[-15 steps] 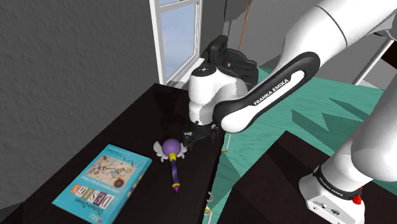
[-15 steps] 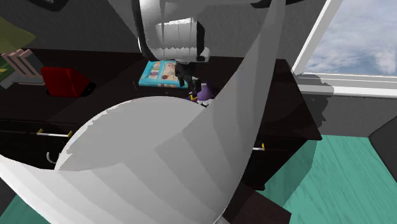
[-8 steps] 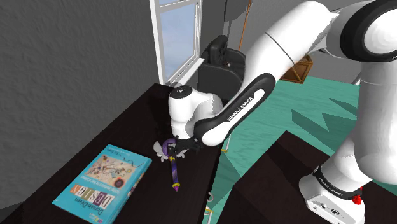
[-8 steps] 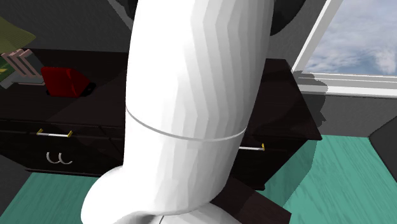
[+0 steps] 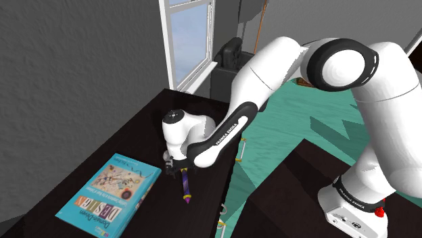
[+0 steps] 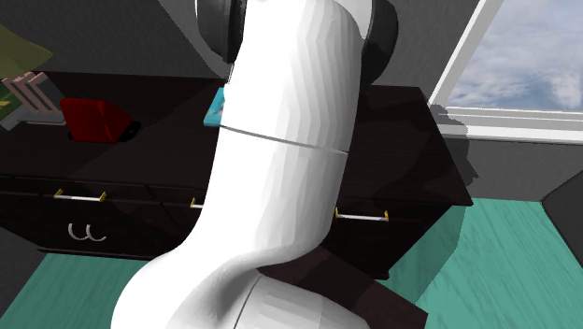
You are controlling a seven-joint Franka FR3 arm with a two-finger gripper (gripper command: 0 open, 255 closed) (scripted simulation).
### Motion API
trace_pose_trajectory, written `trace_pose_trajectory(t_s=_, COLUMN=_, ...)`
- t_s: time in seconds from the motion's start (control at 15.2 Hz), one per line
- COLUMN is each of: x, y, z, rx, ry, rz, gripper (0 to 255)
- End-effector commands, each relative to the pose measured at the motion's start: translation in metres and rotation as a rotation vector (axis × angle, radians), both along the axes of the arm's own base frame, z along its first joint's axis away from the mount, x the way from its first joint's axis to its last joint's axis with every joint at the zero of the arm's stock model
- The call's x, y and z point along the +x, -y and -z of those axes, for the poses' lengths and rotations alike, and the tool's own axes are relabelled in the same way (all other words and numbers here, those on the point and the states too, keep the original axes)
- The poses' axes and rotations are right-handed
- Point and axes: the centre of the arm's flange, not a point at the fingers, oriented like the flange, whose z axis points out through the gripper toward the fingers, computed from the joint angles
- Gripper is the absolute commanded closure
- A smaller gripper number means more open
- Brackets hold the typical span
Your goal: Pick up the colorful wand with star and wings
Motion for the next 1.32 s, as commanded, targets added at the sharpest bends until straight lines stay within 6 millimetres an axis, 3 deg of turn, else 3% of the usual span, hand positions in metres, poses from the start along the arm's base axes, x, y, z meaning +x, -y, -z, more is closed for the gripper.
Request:
trace_pose_trajectory(t_s=0.0, x=-0.001, y=-0.002, z=0.011, rx=-0.001, ry=0.0, rz=0.003, gripper=0)
trace_pose_trajectory(t_s=0.4, x=-0.001, y=-0.002, z=0.035, rx=-0.001, ry=0.0, rz=0.003, gripper=0)
trace_pose_trajectory(t_s=0.46, x=-0.001, y=-0.002, z=0.035, rx=-0.001, ry=0.0, rz=0.003, gripper=255)
trace_pose_trajectory(t_s=1.06, x=-0.001, y=-0.002, z=0.035, rx=-0.001, ry=0.0, rz=0.003, gripper=255)
trace_pose_trajectory(t_s=1.25, x=-0.001, y=-0.002, z=0.019, rx=-0.001, ry=0.0, rz=0.003, gripper=255)
